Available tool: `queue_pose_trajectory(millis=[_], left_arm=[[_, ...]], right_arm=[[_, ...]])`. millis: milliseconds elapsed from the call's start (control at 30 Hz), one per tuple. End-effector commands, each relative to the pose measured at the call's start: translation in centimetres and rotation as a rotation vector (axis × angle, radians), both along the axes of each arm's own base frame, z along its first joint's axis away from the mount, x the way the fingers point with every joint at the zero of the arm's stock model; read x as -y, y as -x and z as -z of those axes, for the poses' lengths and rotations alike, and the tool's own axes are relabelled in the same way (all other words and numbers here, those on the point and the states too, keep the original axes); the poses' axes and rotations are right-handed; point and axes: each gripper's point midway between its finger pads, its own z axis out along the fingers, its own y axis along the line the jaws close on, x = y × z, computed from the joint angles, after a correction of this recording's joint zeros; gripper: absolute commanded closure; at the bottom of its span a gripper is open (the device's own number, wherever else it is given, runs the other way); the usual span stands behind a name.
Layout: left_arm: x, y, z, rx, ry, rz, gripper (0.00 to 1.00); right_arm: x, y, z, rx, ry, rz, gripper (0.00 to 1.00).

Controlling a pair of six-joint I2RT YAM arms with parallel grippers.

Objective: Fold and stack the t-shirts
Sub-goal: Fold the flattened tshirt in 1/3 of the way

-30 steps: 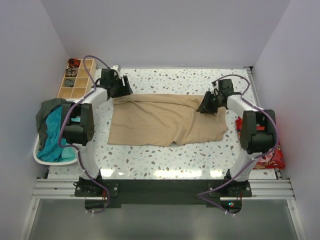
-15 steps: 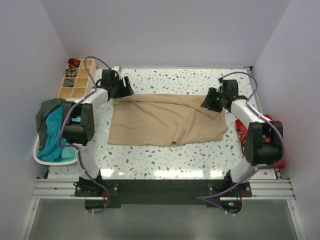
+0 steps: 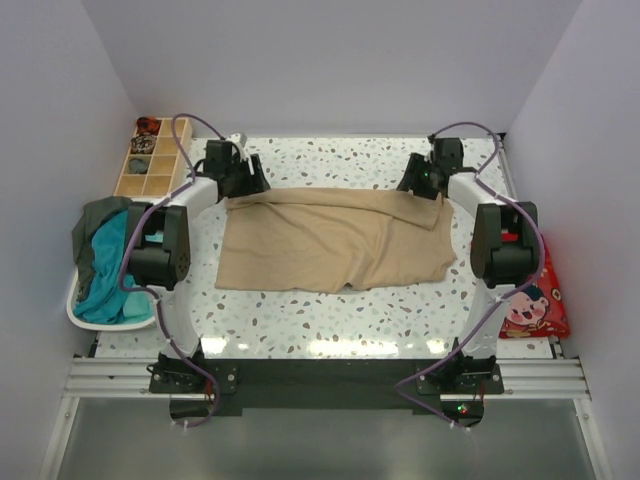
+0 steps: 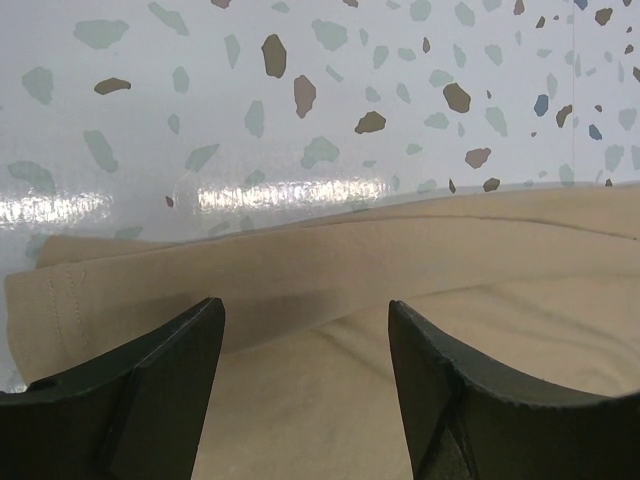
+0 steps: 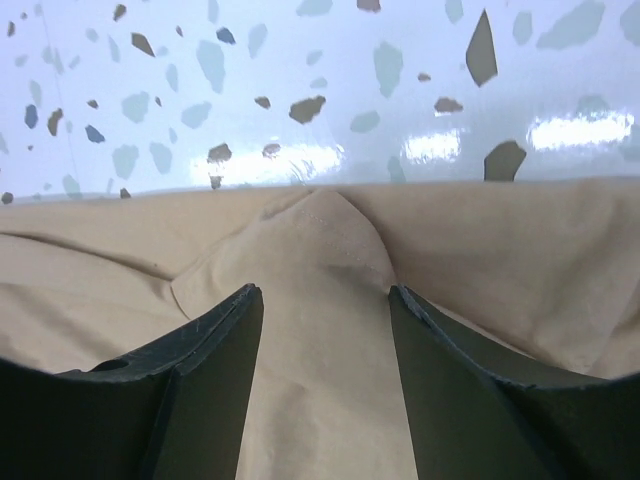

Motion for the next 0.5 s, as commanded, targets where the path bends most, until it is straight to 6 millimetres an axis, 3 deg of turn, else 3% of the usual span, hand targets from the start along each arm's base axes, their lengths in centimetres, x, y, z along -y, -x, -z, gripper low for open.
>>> queue_pose_trajectory(millis=[0, 167, 467], left_arm=[[0.6, -0.9, -0.3, 0.035, 0.014, 0.014, 0.28], [0.7, -0.8, 0.0, 0.028, 0.015, 0.021, 0.28], [0.8, -0.8, 0.2, 0.022, 0.01, 0.026, 0.28]], right_arm=[[0.6, -1.8, -2.2, 0.065, 0.059, -0.026, 0.42], [1.1, -1.8, -1.5, 0.039, 0.097, -0.038, 0.42], [-0.2, -1.2, 0.2, -0.019, 0.048, -0.089, 0.43]])
